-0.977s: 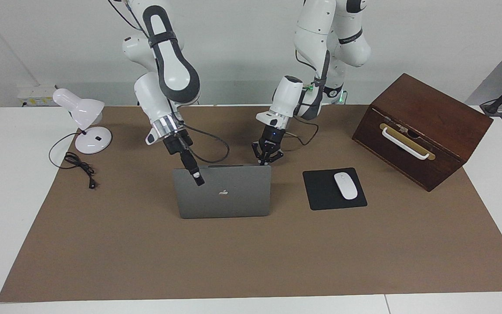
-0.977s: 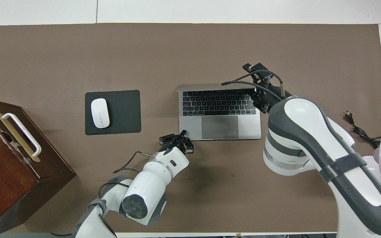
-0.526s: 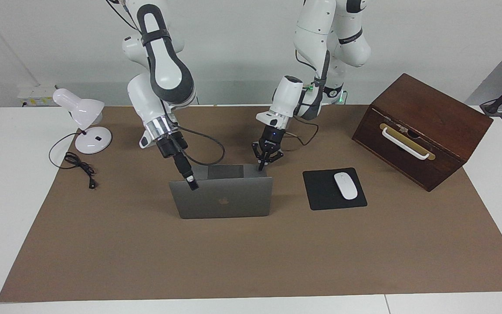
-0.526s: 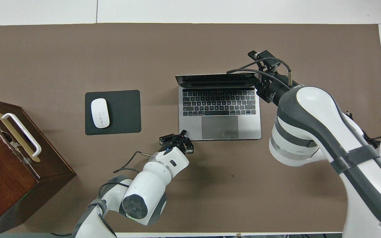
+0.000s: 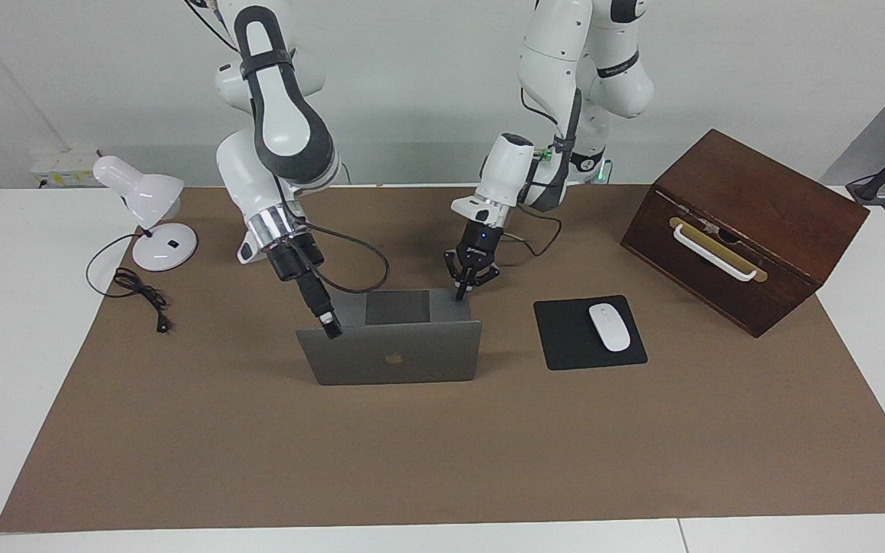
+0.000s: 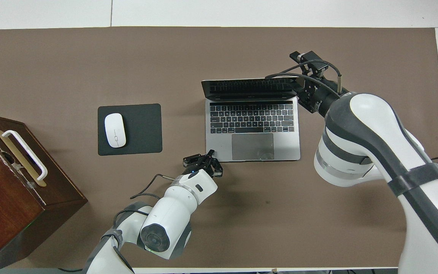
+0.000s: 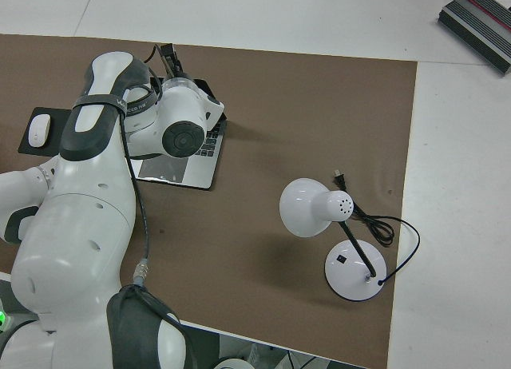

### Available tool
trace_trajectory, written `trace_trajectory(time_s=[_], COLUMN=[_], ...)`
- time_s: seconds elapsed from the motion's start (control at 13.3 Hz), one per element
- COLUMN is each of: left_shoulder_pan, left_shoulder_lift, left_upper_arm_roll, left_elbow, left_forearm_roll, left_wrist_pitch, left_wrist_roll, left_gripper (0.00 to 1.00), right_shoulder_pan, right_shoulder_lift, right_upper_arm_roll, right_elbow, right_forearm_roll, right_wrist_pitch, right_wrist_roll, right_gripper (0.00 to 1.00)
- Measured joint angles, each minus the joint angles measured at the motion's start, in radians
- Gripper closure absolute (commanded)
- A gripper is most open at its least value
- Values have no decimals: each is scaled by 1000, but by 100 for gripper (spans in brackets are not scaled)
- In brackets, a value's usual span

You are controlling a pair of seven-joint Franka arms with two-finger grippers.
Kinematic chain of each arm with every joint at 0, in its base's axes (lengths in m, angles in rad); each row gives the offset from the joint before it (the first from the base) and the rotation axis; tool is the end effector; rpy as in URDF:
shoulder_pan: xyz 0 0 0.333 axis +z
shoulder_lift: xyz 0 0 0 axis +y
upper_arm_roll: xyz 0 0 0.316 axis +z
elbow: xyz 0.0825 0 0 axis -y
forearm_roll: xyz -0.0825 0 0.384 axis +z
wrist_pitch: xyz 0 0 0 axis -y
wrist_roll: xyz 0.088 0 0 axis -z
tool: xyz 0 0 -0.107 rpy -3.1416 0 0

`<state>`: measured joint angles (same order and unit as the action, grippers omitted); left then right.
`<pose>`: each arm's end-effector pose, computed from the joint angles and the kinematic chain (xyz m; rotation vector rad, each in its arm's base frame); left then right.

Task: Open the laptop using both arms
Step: 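Push the lid farther open with the right gripper, away from the robot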

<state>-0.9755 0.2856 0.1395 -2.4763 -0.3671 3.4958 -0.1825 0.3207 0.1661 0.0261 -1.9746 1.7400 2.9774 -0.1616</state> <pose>0.3784 -0.3551 0.2665 2.6391 -0.3731 0.9110 0.5840 0.1378 0.4185 -1.8097 1.1664 -0.5468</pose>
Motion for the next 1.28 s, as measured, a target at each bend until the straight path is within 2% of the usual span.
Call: trace_trajectory(time_s=[0.68, 1.28], left_shoulder_pan=[0, 0], left_shoulder_lift=[0, 0], left_upper_arm_roll=[0, 4], left_elbow=[0, 0], left_forearm_roll=[0, 0], left_wrist_pitch=[0, 0], left_wrist_roll=[3, 6], left_gripper=[100, 100], right_shoulder_pan=[-37, -49], right_shoulder_lift=[22, 73], right_upper_arm_roll=[-1, -1], right_elbow=[46, 92], right_forearm_roll=[-5, -25], right_wrist_pitch=[-33, -33], right_wrist_roll=[-5, -7], right_gripper=[0, 0])
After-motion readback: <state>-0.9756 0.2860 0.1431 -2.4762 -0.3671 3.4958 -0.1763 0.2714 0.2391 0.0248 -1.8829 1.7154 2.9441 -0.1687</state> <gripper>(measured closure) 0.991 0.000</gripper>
